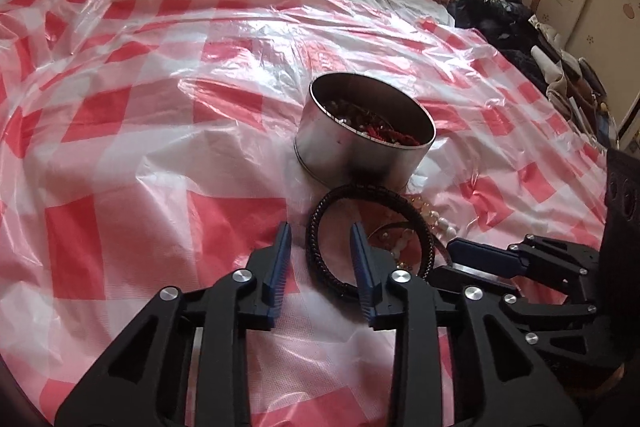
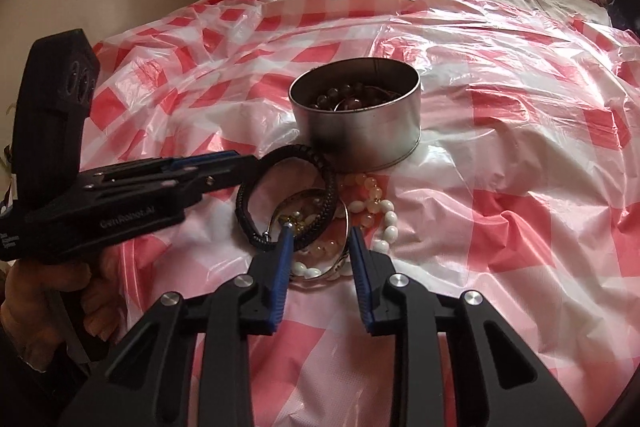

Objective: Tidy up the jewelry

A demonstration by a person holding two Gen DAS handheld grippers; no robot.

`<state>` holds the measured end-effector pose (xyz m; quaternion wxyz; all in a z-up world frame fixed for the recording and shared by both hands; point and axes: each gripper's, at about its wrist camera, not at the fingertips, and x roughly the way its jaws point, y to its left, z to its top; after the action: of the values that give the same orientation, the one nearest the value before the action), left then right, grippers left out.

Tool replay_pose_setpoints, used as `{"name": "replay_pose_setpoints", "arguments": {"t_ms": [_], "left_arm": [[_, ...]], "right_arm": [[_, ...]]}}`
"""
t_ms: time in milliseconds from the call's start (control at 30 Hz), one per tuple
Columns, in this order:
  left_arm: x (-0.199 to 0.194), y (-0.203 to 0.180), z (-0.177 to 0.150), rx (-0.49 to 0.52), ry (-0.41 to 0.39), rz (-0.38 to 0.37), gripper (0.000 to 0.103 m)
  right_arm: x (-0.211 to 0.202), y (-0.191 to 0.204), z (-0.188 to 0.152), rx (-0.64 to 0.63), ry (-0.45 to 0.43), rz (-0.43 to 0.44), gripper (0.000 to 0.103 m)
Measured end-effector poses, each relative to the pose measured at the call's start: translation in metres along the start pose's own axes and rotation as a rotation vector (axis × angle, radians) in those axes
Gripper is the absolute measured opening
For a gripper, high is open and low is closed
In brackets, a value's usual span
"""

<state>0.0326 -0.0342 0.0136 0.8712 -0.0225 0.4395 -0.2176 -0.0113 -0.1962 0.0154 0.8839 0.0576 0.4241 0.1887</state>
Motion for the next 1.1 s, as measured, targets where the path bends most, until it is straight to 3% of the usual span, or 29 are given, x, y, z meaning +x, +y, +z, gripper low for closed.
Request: {"name": "replay_pose_setpoints", "arguments": {"t_ms": [100, 167, 233, 367, 633, 800, 1000, 1067, 1100], "left_arm": [[0.008, -0.011, -0.003, 0.061, 0.028, 0.053, 0.034], [0.008, -0.013, -0.003, 0.077, 0.032, 0.069, 0.015], [0.003, -0.007, -0.003, 0.049, 0.012, 0.051, 0.006], [-0.019, 0.004, 0.002, 0.01, -0.055, 0.063, 0.006], [-0.005, 0.009, -0.001, -0.002, 0.016, 0.056, 0.008], [-0.001, 0.007, -0.003, 0.0, 0.027, 0.063, 0.01], [0.003, 0.0, -0.005, 0.032, 0.04, 0.062, 0.023], [0.002, -0.002, -0.006, 0.04, 0.031, 0.067, 0.02], [0.001, -0.002, -0.005, 0.042, 0.026, 0.068, 0.009]], "right_arm": [[0.004, 0.001, -0.002, -0.006, 0.024, -0.008, 0.024], [0.006, -0.001, -0.003, -0.006, 0.033, -0.02, 0.016], [0.005, -0.004, -0.003, 0.003, 0.031, -0.023, 0.011], [-0.007, -0.009, -0.002, 0.016, -0.023, -0.057, 0.004], [-0.018, -0.027, 0.002, 0.068, -0.063, -0.149, 0.004], [-0.012, -0.042, 0.003, 0.132, -0.033, -0.137, 0.004], [-0.003, -0.041, 0.0, 0.116, 0.017, -0.142, 0.004], [-0.005, -0.04, -0.001, 0.112, 0.006, -0.139, 0.004], [-0.007, -0.039, -0.001, 0.112, -0.008, -0.136, 0.004]]}}
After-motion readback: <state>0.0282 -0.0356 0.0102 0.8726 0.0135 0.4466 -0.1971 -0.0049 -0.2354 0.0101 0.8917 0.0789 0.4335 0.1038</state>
